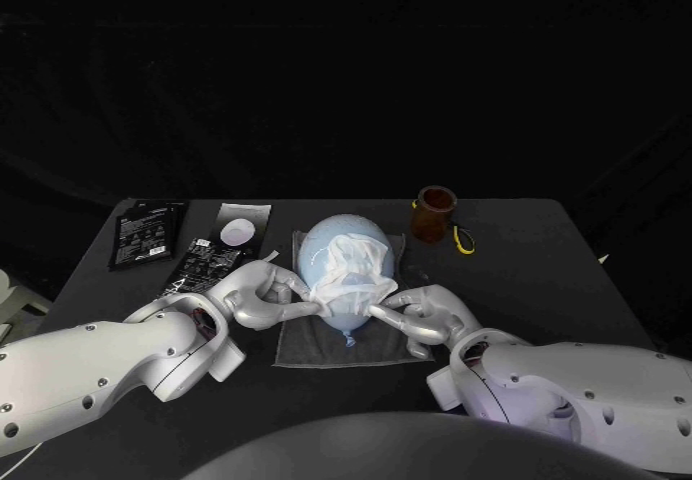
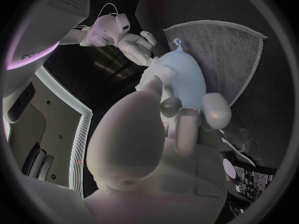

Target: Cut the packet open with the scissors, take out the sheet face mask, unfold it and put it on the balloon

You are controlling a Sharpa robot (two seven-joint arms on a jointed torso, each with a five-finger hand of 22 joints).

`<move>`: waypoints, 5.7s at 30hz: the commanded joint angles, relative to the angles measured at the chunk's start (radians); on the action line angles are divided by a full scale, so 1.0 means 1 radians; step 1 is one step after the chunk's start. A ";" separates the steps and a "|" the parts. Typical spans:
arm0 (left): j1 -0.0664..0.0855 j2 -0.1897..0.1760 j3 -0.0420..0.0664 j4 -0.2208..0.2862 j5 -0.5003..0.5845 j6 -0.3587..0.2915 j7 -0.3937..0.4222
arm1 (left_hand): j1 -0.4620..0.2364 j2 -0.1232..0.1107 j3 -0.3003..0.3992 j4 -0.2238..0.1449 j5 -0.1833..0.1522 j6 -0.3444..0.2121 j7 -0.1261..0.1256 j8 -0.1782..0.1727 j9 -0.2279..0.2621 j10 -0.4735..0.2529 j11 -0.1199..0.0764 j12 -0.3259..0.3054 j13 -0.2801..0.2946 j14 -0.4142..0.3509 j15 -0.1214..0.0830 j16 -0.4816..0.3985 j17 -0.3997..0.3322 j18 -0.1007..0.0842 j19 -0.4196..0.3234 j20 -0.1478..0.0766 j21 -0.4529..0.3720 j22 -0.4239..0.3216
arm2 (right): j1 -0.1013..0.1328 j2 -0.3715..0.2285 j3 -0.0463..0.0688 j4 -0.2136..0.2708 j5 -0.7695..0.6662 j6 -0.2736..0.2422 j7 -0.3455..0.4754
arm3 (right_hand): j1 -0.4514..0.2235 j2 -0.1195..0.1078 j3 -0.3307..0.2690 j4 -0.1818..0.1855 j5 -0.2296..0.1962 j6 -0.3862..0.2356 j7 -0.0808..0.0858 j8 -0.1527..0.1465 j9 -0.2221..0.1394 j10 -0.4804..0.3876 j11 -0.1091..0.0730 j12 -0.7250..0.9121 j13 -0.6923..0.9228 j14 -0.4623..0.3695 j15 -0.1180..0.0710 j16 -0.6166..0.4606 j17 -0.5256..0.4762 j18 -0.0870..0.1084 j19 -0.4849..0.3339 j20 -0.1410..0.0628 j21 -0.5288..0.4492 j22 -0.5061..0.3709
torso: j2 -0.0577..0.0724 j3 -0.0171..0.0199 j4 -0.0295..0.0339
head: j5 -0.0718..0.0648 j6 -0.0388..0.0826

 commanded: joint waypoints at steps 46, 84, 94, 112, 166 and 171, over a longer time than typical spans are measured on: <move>-0.001 0.004 0.000 -0.002 0.069 -0.002 0.028 | -0.123 -0.057 0.549 -0.183 -0.001 0.012 -0.007 0.082 0.070 0.100 -0.013 0.037 0.123 0.065 -0.021 0.022 0.112 -0.021 0.027 -0.014 0.044 0.061 | -0.001 -0.016 0.002 -0.001 -0.056 0.089 0.029 | -0.202 -0.139 0.319 -0.270 0.101 -0.130 0.045 0.011 0.011 0.105 0.033 0.003 0.261 0.106 0.027 0.003 0.263 0.020 -0.043 0.029 -0.053 0.112 | 0.000 0.0005 -0.0008 | -0.009 0.000; -0.001 0.002 0.000 0.001 0.069 0.016 0.024 | -0.143 -0.058 0.575 -0.204 -0.001 0.010 -0.008 0.087 0.078 0.103 -0.013 0.039 0.131 0.066 -0.022 0.022 0.115 -0.022 0.029 -0.014 0.047 0.066 | 0.000 0.060 0.015 -0.058 0.044 -0.074 0.112 | -0.177 -0.057 0.234 -0.228 -0.003 -0.013 0.004 0.004 -0.002 0.106 -0.003 0.005 0.263 0.106 -0.004 0.003 0.263 0.009 -0.004 0.005 0.033 0.131 | 0.000 0.0002 -0.0007 | -0.015 0.000; -0.001 0.004 0.000 0.002 0.069 0.015 0.024 | -0.147 -0.058 0.580 -0.208 -0.001 0.011 -0.008 0.088 0.079 0.104 -0.013 0.040 0.133 0.066 -0.022 0.022 0.115 -0.022 0.030 -0.014 0.048 0.067 | 0.000 0.071 0.018 -0.068 0.044 -0.084 0.115 | -0.108 -0.025 0.250 -0.257 -0.004 0.018 -0.013 0.006 -0.003 0.106 -0.018 0.005 0.263 0.106 -0.016 0.003 0.263 0.009 -0.003 -0.004 0.035 0.130 | 0.000 -0.0006 -0.0005 | -0.018 0.000; -0.001 0.004 0.001 0.002 0.085 0.009 0.026 | -0.149 -0.058 0.582 -0.209 -0.001 0.011 -0.008 0.089 0.079 0.105 -0.013 0.041 0.135 0.066 -0.022 0.022 0.115 -0.022 0.029 -0.015 0.047 0.067 | 0.000 0.069 0.023 -0.076 0.046 -0.090 0.191 | -0.021 0.039 0.369 -0.359 -0.004 0.064 -0.023 0.033 0.014 0.106 -0.028 0.005 0.263 0.106 -0.028 0.003 0.263 0.004 0.004 -0.021 0.057 0.136 | 0.000 0.0001 -0.0003 | -0.021 0.000; 0.003 -0.014 0.018 -0.006 0.222 0.062 0.005 | -0.159 -0.062 0.595 -0.224 0.000 0.009 -0.007 0.090 0.083 0.104 -0.013 0.040 0.136 0.067 -0.022 0.023 0.117 -0.022 0.029 -0.015 0.048 0.068 | 0.009 0.002 0.026 -0.037 0.021 -0.083 0.221 | -0.059 0.090 0.348 -0.381 -0.004 0.057 -0.023 0.013 0.017 0.106 -0.027 0.005 0.263 0.106 -0.025 0.003 0.263 0.004 0.001 -0.014 0.072 0.137 | -0.001 0.0005 -0.0011 | -0.019 0.000; 0.003 -0.017 0.018 -0.009 0.222 0.058 0.006 | -0.160 -0.062 0.596 -0.225 0.000 0.009 -0.006 0.090 0.083 0.105 -0.013 0.041 0.138 0.067 -0.022 0.024 0.118 -0.022 0.030 -0.015 0.049 0.069 | 0.011 -0.007 0.027 -0.031 0.028 -0.083 0.221 | -0.065 0.088 0.356 -0.385 -0.004 0.058 -0.023 0.016 0.020 0.106 -0.027 0.005 0.263 0.106 -0.025 0.003 0.263 0.004 0.002 -0.015 0.073 0.138 | -0.001 0.0003 -0.0015 | -0.020 0.000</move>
